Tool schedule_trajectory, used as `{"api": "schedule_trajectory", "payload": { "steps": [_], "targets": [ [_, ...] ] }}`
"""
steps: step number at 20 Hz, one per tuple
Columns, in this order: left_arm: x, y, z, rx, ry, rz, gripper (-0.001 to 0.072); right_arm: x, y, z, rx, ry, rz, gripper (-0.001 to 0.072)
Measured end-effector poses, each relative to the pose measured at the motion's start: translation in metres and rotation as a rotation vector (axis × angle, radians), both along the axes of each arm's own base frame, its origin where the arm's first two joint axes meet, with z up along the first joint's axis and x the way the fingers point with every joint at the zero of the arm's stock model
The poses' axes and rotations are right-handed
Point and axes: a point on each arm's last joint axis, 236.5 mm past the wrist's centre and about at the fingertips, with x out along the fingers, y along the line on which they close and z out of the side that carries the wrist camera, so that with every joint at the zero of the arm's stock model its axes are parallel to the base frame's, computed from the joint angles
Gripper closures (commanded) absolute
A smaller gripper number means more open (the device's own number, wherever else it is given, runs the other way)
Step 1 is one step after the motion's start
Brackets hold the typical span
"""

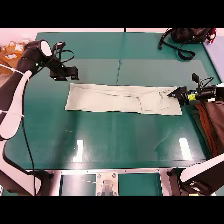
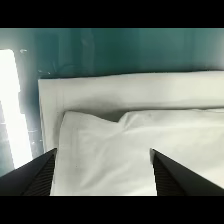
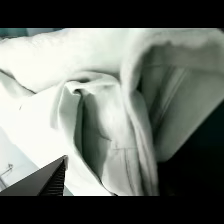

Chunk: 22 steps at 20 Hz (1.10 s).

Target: Fold the shirts.

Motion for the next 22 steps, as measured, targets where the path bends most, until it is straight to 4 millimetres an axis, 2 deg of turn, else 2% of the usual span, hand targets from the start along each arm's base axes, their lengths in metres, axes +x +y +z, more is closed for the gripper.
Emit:
{"api": "schedule_trajectory", "payload": {
  "steps": [3,4,5,6,7,10,13,15,17,22],
  "targets": [
    [-0.003,-0.002,0.0,-0.007,0.012,-0.002,0.0056,0.004,0.009,0.0,0.018,-0.014,0.029,0.0117],
    [-0.003,-0.003,0.0,-0.014,0.014,-0.002,0.0056,0.005,0.012,-0.001,0.016,-0.02,0.042,0.0299],
    [-0.004,-0.005,0.0,-0.023,0.017,-0.002,0.0135,0.006,0.015,-0.004,0.006,-0.019,0.05,0.0483],
    [-0.005,-0.007,0.0,-0.033,0.021,-0.002,0.0503,0.007,0.017,-0.007,-0.001,-0.017,0.056,0.0598],
    [-0.005,-0.01,0.001,-0.044,0.023,-0.002,0.0682,0.008,0.019,-0.008,-0.014,-0.021,0.068,0.0696],
    [-0.003,-0.021,0.004,-0.09,0.009,-0.019,0.0686,0.018,0.023,-0.001,-0.025,-0.051,0.082,0.0698],
    [0.004,-0.047,0.012,-0.193,-0.025,-0.037,0.0686,0.028,0.028,0.027,-0.033,-0.096,0.099,0.0698],
    [0.003,-0.085,0.01,-0.278,-0.037,-0.079,0.0686,0.034,0.033,0.057,-0.051,-0.139,0.117,0.0698],
    [-0.002,-0.136,-0.002,-0.346,-0.035,-0.136,0.0686,0.035,0.045,0.096,-0.065,-0.188,0.146,0.0698],
    [-0.024,-0.271,-0.036,-0.522,-0.063,-0.196,0.0686,0.023,0.097,0.2,-0.116,-0.311,0.221,0.0697]
  ]
}}
